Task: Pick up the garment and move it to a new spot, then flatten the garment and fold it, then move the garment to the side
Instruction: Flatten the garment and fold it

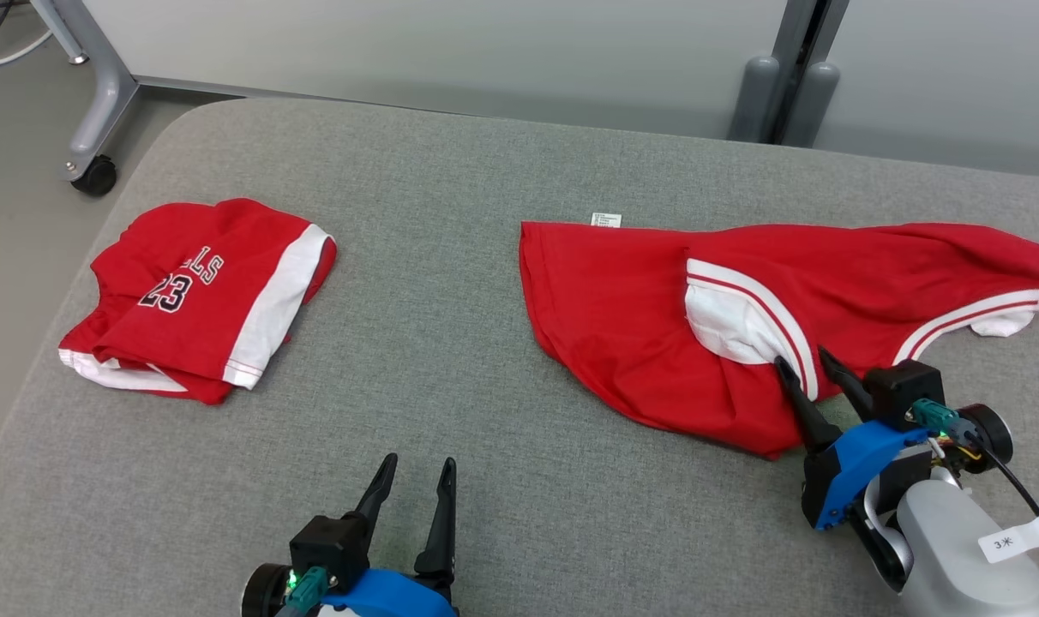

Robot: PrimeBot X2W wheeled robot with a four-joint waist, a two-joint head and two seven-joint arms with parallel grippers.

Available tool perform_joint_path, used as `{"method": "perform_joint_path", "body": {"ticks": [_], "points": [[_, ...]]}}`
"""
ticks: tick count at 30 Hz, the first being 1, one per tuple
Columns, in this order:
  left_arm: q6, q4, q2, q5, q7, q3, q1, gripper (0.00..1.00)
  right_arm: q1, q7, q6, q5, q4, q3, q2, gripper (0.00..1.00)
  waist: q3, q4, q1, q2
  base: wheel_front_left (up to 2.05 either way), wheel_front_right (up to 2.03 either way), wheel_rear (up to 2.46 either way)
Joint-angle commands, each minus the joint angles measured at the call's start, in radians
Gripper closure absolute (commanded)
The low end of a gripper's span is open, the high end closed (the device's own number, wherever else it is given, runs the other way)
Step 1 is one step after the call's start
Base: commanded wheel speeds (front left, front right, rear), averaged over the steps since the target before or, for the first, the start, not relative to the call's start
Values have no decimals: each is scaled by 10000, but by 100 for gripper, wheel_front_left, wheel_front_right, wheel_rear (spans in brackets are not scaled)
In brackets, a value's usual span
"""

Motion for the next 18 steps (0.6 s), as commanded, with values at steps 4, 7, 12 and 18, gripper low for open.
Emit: {"method": "perform_joint_path", "body": {"ticks": [4, 7, 12, 18], "points": [[76, -26, 4, -26, -28, 37, -95, 0, -87, -30, -3, 140, -571, -51, -50, 100, 4, -65, 1, 0, 0, 0, 0], [41, 16, 4, 51, -27, 78, -18, 0, 44, -28, -3, 280, -1117, -182, -210, 100, -126, -218, 1, 0, 0, 0, 0], [-99, 165, 4, 124, -28, 114, 127, 0, 198, -30, -3, 645, -1974, -355, -535, 100, -493, -571, 1, 0, 0, 0, 0], [-198, 299, 6, 124, -27, 150, 380, 0, 696, -29, -3, 1507, -2781, -527, -904, 100, -1130, -1047, 1, 0, 0, 0, 0]]}}
